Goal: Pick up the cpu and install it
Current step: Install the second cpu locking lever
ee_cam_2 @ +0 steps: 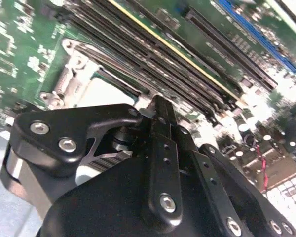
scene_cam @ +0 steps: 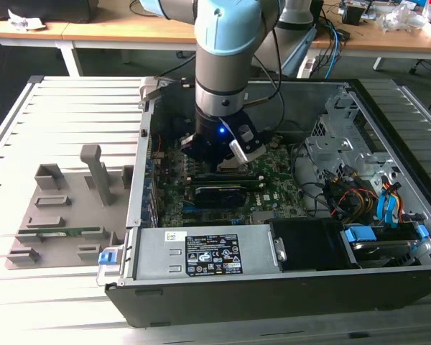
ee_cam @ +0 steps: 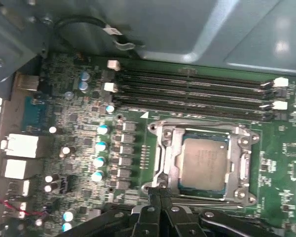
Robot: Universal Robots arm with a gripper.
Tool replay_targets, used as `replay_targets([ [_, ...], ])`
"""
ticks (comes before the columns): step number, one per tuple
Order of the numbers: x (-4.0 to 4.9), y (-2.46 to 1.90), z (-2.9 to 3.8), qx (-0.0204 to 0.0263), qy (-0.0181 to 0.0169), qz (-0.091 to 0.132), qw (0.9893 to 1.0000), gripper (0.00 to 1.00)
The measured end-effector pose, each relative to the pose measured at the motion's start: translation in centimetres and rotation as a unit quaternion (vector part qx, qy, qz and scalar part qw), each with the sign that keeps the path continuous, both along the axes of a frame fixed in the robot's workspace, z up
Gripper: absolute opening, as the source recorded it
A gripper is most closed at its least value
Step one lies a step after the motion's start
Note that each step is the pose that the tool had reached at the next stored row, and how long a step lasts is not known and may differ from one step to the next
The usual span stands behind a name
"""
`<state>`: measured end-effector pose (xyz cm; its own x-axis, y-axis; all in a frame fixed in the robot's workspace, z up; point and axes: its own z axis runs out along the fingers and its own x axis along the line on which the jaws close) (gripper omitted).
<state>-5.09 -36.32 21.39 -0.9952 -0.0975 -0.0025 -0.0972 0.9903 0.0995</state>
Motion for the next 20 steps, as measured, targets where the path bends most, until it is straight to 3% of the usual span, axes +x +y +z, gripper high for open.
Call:
replay_targets([
  [2,1.32,0.25,0.04,-0.0004,0.0001,0.0,1.0,0.11],
  [6,2.62,0.63,0.18,-0.0011,0.0001,0.0,1.0,0.11],
  [8,3.3,1.26,0.3,-0.0031,0.0001,0.0,1.0,0.11],
  [9,3.37,1.89,0.64,-0.0115,0.0001,0.0,0.9999,0.11],
  [10,3.36,2.18,0.95,-0.021,0.0001,0.0,0.9998,0.11],
  [11,3.36,2.7,1.3,-0.0362,0.0001,0.0,0.9993,0.11],
  [13,3.36,3.35,1.53,-0.0421,0.0002,0.0,0.9991,0.11],
  [14,3.36,3.89,1.93,-0.0465,0.0001,0.0,0.9989,0.11],
  [16,3.36,4.32,3.36,-0.0559,0.0001,0.0,0.9984,0.11],
  [18,3.36,4.4,4.32,-0.0578,0.0001,0.0,0.9983,0.11],
  [20,3.36,4.41,4.58,-0.0579,0.0001,0.0,0.9983,0.11],
])
